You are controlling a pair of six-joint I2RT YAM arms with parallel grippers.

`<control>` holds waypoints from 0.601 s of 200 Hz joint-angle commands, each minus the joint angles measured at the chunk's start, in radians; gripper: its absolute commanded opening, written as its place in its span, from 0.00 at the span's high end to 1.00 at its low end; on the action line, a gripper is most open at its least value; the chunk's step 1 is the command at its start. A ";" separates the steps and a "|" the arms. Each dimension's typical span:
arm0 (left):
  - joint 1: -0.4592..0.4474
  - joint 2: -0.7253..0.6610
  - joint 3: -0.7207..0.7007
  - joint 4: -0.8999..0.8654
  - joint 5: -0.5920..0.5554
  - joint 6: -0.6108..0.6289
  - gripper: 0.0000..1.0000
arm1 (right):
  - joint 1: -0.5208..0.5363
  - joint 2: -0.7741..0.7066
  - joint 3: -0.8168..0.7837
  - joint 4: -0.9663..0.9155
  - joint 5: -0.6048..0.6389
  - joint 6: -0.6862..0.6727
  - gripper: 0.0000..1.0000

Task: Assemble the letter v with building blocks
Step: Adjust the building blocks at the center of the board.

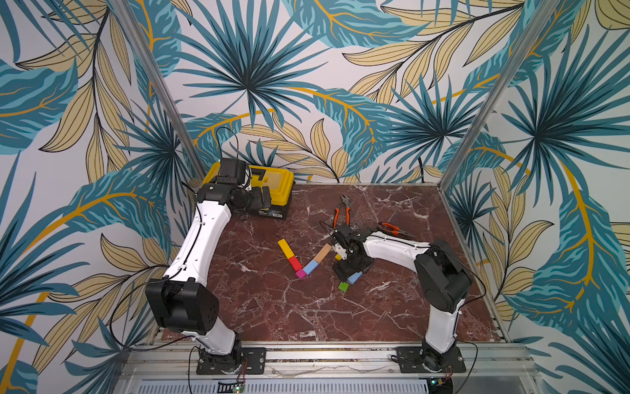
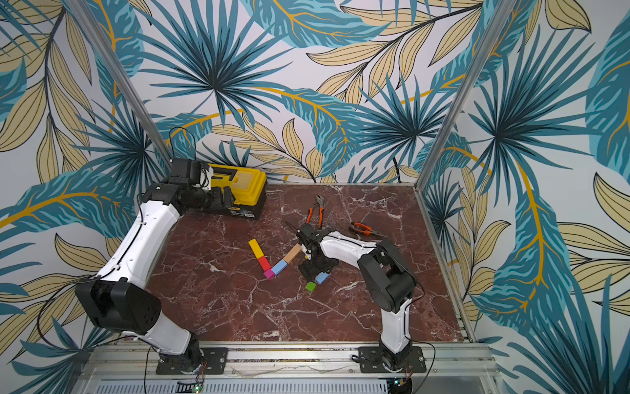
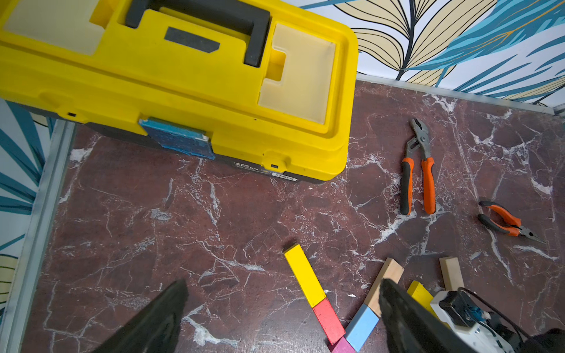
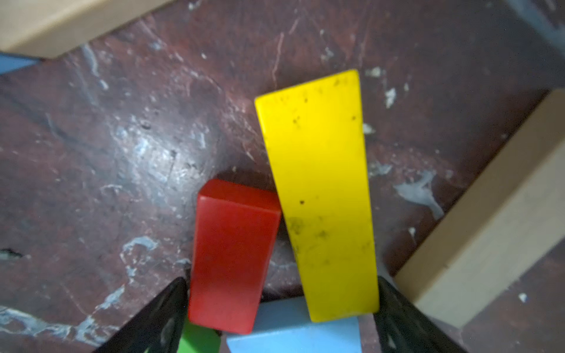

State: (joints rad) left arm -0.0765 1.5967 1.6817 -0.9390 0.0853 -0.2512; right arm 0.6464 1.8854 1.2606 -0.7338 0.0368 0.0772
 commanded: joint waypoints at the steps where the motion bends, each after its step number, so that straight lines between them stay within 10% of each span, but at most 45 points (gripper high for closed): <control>1: 0.011 -0.012 -0.010 0.009 0.007 0.009 0.01 | 0.003 -0.080 -0.020 0.016 0.016 0.063 0.04; 120: 0.010 -0.007 -0.009 0.009 0.005 0.010 0.01 | -0.022 0.087 0.160 0.030 0.032 0.088 0.07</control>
State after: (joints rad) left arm -0.0761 1.5967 1.6817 -0.9390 0.0902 -0.2512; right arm 0.6262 1.9316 1.3846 -0.7033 0.0662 0.1539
